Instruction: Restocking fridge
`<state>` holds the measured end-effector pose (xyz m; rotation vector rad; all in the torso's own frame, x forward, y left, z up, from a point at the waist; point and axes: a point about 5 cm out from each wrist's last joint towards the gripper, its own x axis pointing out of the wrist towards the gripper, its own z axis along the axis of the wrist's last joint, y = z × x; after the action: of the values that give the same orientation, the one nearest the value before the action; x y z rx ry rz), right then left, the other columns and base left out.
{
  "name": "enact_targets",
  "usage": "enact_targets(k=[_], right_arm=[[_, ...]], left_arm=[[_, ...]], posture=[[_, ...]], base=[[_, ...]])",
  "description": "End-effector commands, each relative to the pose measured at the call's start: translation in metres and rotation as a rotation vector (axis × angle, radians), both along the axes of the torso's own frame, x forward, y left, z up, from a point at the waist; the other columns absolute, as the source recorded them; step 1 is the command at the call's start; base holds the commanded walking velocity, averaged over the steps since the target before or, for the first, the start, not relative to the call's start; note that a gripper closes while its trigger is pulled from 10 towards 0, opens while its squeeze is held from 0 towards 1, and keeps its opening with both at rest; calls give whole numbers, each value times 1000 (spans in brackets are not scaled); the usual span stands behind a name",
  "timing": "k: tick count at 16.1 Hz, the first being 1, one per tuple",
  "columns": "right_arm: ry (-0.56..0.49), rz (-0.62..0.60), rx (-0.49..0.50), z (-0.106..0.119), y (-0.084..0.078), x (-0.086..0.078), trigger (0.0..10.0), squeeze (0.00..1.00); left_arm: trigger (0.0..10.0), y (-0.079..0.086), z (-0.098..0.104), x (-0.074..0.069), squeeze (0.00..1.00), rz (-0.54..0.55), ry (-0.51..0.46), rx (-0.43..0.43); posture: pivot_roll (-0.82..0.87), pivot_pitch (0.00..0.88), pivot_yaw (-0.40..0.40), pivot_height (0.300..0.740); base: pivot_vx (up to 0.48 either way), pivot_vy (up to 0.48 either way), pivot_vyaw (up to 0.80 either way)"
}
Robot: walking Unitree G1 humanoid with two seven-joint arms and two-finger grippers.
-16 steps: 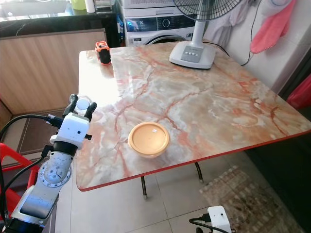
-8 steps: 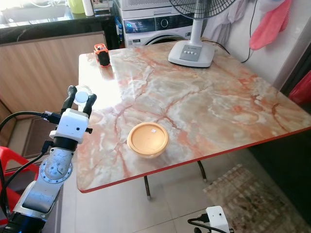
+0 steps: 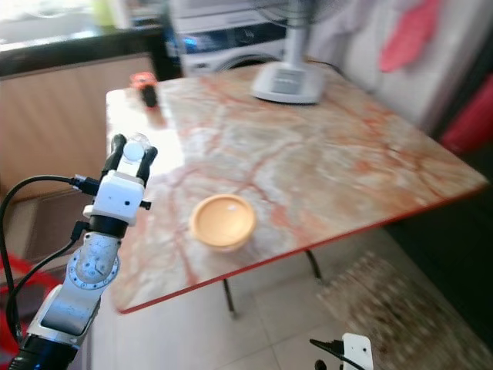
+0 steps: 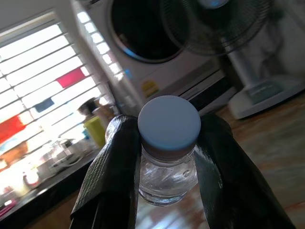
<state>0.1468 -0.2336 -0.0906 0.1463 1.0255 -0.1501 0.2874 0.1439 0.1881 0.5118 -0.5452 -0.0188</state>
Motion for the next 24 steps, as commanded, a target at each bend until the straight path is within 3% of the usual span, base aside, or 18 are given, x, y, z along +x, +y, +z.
enact_targets(k=[1,24], right_arm=[[16,-5,2,-1,0,-3,10000,0],[24,38,-15,0,-4,-1,10000,0]], left_arm=[[10000,-1,3,-1,0,0,-17,23],[10000,-11,-2,0,0,0,10,84]], posture=[[87,0,20,740],[103,0,-1,740]], base=[[0,0,-788],[0,-32,-788]])
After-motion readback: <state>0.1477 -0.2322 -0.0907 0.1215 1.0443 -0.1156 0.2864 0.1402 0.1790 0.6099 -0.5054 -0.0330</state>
